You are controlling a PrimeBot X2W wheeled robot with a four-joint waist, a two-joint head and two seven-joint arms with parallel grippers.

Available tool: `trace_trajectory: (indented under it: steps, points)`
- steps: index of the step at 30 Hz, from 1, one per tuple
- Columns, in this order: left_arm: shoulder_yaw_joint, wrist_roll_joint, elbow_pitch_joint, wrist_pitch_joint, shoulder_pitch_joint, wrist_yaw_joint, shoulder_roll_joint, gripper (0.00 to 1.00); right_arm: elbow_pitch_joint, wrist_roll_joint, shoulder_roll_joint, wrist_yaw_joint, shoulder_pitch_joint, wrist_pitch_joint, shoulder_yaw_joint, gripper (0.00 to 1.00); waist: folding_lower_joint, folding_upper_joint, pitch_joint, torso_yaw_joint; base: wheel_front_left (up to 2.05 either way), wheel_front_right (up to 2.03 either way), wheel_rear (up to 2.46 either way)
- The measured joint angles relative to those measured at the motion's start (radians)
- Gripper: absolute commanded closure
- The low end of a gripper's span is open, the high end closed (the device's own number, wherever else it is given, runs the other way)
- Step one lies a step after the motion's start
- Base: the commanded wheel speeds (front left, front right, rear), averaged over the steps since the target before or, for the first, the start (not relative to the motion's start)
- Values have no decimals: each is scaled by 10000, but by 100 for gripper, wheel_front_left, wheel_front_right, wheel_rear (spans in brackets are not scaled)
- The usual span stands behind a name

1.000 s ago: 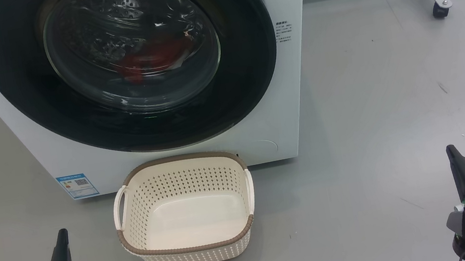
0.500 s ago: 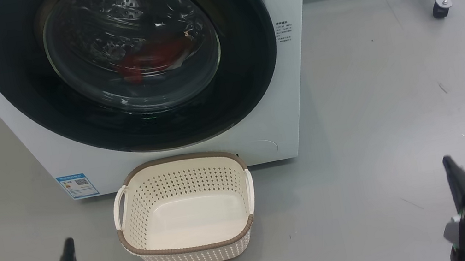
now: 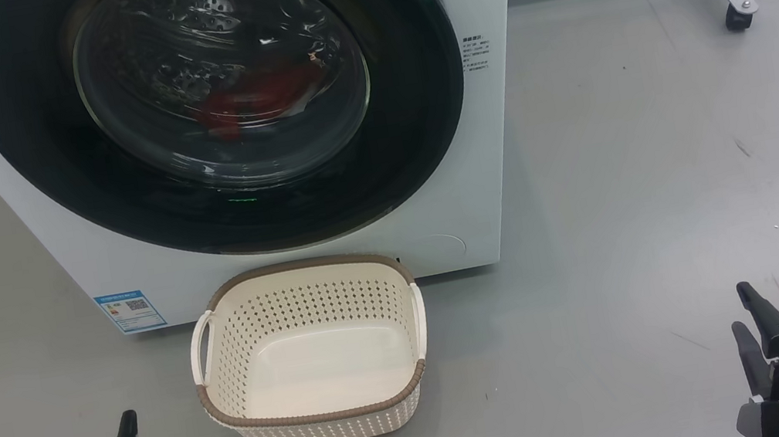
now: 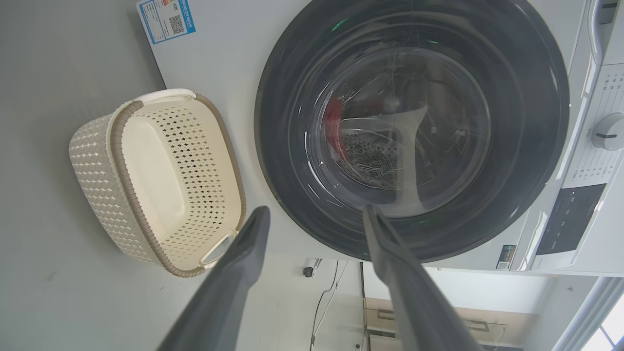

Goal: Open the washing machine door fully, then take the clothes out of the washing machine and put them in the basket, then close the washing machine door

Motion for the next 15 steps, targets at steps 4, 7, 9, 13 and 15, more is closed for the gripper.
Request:
trace_trajectory:
  steps: [4,7,9,13,15]
  points:
    - [-36,2,-75,-13,-4,0,0,0,-19,-73,-6,0,-1,-84,48,0,0,0,0,5,0,0,0]
    - [-67,42,-111,-104,-7,0,2,0,-29,-174,-8,0,-1,-165,100,0,0,0,0,10,0,0,0]
    - [-111,104,-142,-111,-9,0,2,0,-46,-267,-15,0,-2,-176,148,0,0,0,1,14,0,0,0]
    - [-211,395,-205,-278,-11,0,12,0,-59,-604,-88,0,-5,-322,284,0,0,0,2,23,0,0,0]
    - [-284,660,-311,-362,-19,0,54,0,-65,-865,-186,0,-11,-439,347,0,0,0,3,31,0,0,0]
